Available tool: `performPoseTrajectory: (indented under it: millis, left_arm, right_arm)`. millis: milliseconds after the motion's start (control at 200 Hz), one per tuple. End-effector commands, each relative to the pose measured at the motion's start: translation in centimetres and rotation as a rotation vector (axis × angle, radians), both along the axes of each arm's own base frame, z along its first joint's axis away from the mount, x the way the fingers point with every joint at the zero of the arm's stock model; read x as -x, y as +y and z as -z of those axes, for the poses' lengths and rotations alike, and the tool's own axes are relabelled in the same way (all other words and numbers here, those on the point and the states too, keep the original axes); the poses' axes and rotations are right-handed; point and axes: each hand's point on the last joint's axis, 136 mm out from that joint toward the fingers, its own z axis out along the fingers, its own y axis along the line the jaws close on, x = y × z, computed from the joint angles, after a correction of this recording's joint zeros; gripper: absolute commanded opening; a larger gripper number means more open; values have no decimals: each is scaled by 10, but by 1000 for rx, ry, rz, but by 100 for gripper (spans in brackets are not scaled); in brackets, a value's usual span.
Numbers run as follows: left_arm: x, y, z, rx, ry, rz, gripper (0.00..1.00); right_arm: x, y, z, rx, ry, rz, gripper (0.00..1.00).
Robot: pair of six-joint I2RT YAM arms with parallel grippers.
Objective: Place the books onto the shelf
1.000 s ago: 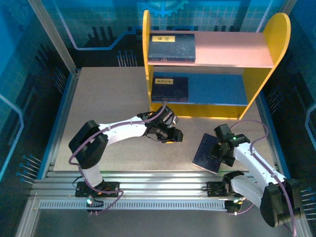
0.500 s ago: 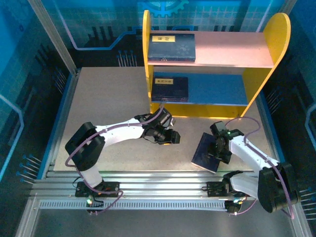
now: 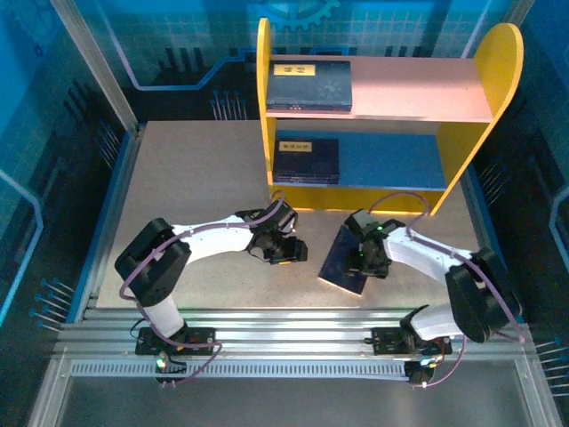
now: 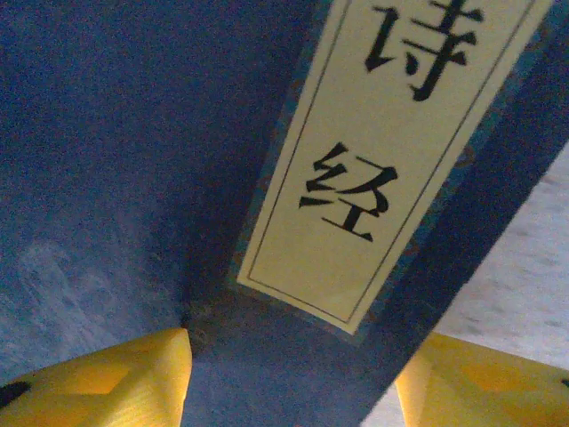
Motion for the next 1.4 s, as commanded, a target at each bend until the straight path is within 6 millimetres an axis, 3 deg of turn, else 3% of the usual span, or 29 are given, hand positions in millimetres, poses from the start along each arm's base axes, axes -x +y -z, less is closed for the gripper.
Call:
performPoseTrajectory:
  millis: [0, 115, 210, 260, 395, 430, 680, 1046, 1246, 1391]
  left_arm:
    - [1, 23, 0, -65, -19, -10, 51]
    - [0, 36, 4, -99, -13, -34, 51]
    - [0, 44, 5, -118, -12, -47, 51]
    - [-1, 48, 4, -128, -14, -53, 51]
    - [-4, 54, 4, -163, -19, -55, 51]
    - [-6, 53, 4, -165, -21, -51, 52]
    - [-18, 35, 2, -128, -24, -28, 51]
    - [-11, 3, 6, -119, -6, 48, 50]
    - [13, -16, 1, -64, 14, 81, 50]
    - [36, -17, -2, -26, 31, 74, 50]
  right_arm:
    - [-16, 38, -6, -29, -63, -68, 62]
    - [-18, 78, -5, -70, -83, -162, 62]
    - [-14, 94, 1, -91, -71, -203, 62]
    - [-21, 105, -7, -117, -95, -216, 62]
    - [-24, 90, -10, -102, -101, -186, 64]
    - [-20, 78, -3, -90, -84, -164, 64]
    - [-28, 44, -8, -141, -107, -86, 65]
    - [-39, 51, -4, -216, -102, -83, 65]
    - [-40, 55, 1, -224, -91, -96, 65]
    - [-40, 56, 3, -229, -86, -103, 65]
